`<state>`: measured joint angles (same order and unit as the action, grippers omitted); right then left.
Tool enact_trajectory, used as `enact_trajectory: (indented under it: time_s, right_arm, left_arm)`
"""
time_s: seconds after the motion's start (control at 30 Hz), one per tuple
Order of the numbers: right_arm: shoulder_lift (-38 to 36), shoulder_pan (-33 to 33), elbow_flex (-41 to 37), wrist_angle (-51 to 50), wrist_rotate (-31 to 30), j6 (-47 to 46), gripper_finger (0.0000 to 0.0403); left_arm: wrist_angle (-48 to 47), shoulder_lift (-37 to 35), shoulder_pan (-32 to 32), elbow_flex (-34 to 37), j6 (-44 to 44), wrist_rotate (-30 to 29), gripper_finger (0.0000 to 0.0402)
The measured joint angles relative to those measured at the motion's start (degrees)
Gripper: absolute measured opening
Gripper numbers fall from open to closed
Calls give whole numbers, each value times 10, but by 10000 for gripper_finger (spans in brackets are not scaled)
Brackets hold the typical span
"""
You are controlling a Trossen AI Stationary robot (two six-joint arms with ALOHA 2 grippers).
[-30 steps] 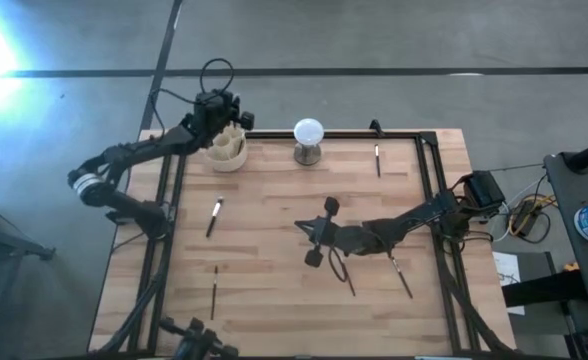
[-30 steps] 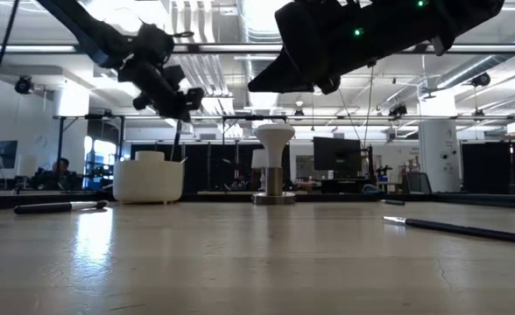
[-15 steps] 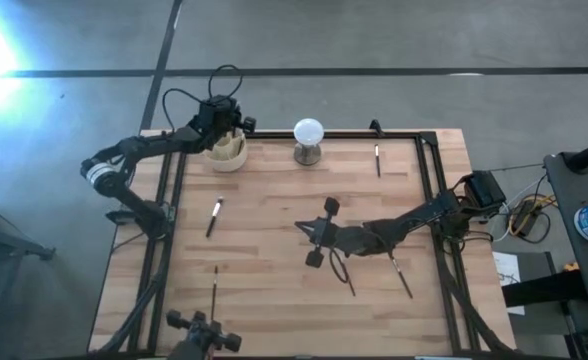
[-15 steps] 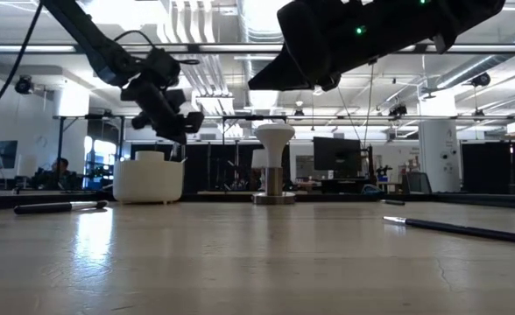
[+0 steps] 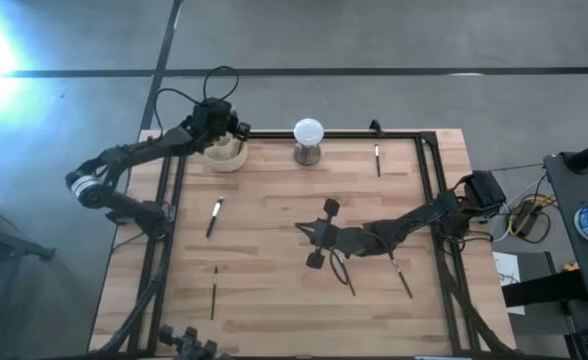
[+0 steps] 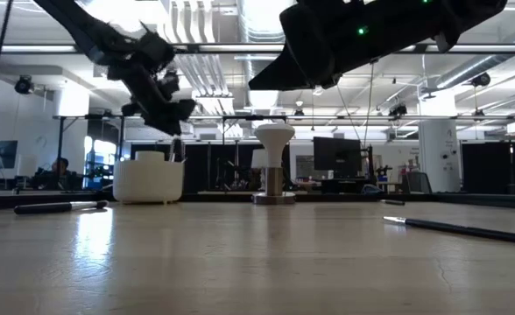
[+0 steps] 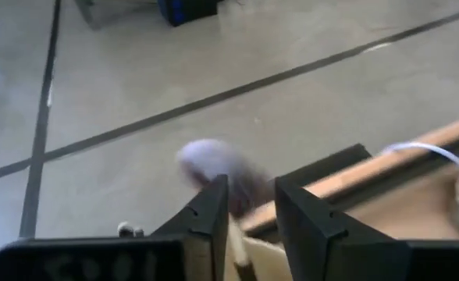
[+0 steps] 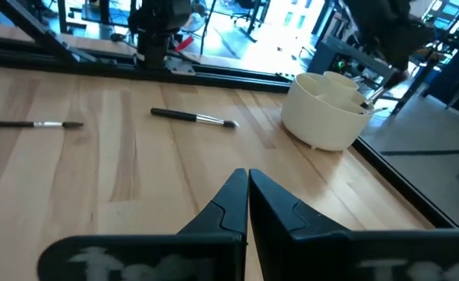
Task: Put items in baskets/containers
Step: Put the highlighter brush into the organizer, then put the eyeshadow brush into the organizer
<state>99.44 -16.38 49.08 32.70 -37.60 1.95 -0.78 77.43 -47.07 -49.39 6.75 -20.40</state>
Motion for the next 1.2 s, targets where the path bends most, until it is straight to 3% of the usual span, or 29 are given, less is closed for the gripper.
enact_trajectory:
  time_s: [0.17,0.3,0.57,0.73,1.03,1.2]
  right_arm:
    - [-32,-5,0,-56,-9,-5,8]
    - [-79,-23,-3,-130,-45,-33,8]
    - [-158,-81,-62,-194,-150,-91,8]
    - [-217,-109,-127,-211,-153,-169,8]
    - [-324,-124,-217,-343,-156,-369,9]
    - [-369,-90,-247,-447,-181,-493,15]
  left_arm:
    - [-33,-77,52,12,-2,0,55]
    - [22,-135,124,68,-3,0,14]
    - [265,-193,294,254,0,0,1]
    - [430,-193,378,353,-5,1,0]
    - [497,-190,436,414,-5,0,0]
    - [501,-179,438,420,-5,0,0]
